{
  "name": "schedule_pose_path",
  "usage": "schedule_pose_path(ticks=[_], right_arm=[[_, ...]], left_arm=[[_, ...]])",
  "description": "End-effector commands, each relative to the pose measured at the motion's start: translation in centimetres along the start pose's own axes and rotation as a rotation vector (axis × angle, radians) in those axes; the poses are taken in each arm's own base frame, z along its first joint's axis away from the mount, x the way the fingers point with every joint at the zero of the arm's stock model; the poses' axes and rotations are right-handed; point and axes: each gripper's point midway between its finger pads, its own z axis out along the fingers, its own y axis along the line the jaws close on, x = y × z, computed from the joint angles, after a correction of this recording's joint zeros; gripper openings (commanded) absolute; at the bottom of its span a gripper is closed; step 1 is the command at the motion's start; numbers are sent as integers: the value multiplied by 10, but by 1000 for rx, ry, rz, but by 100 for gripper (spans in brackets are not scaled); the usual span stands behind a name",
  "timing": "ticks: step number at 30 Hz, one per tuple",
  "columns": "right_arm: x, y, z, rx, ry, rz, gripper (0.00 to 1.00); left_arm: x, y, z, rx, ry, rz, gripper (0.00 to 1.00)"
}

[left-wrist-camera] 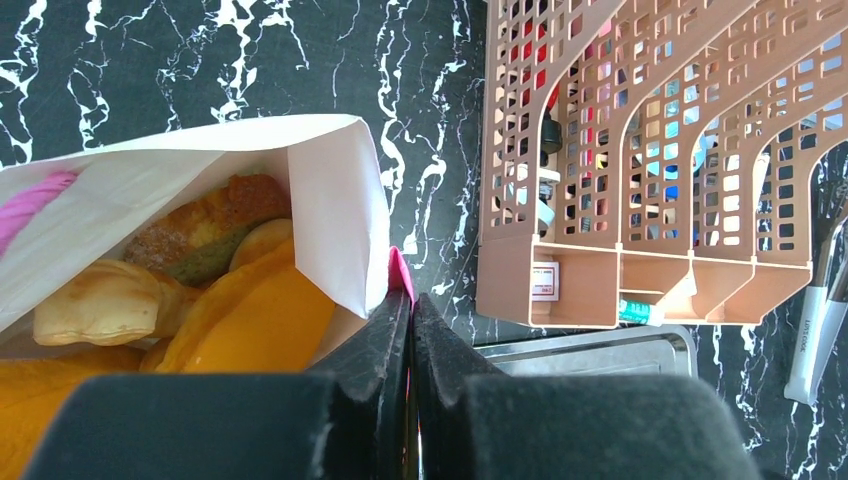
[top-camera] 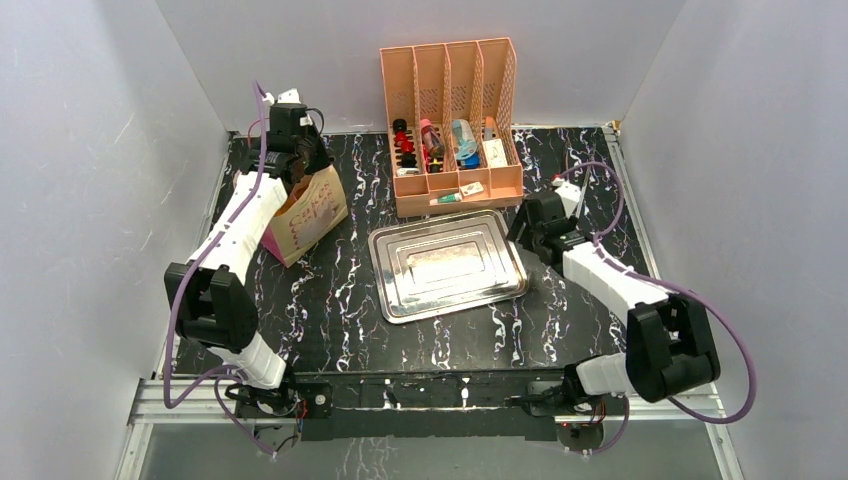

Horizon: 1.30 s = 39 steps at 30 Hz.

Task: Take the fake bread out of the paper bag
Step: Move the container to the center of the board, then pick up the clamp at the corner of the board.

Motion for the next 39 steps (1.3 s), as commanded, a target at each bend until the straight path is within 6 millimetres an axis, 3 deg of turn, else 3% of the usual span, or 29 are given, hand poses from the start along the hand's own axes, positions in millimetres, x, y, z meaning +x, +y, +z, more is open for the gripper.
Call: schedule_pose_path(ticks=[1, 8, 15, 26, 28, 36, 39], right_arm=[[-51, -25, 13, 102, -97, 11, 73], [-90, -60, 44, 234, -143, 6, 84], [-103, -77, 89, 318, -133, -1, 89], [-121, -87, 151, 357, -111, -41, 91], [-122, -101, 160, 376, -103, -21, 91], [-119, -111, 193, 375, -91, -1, 88], [-117, -110, 200, 353, -88, 8, 75]], left_arm=[[-25, -9, -13, 18, -70, 14, 6], [-25, -2, -9, -22, -75, 30, 25], [-17, 10, -1, -74, -60, 50, 39], [-22, 11, 3, -80, -82, 49, 49], [-21, 10, 3, -78, -81, 46, 52], [-24, 12, -5, -86, -100, 33, 57], [-26, 14, -10, -90, -114, 23, 60]])
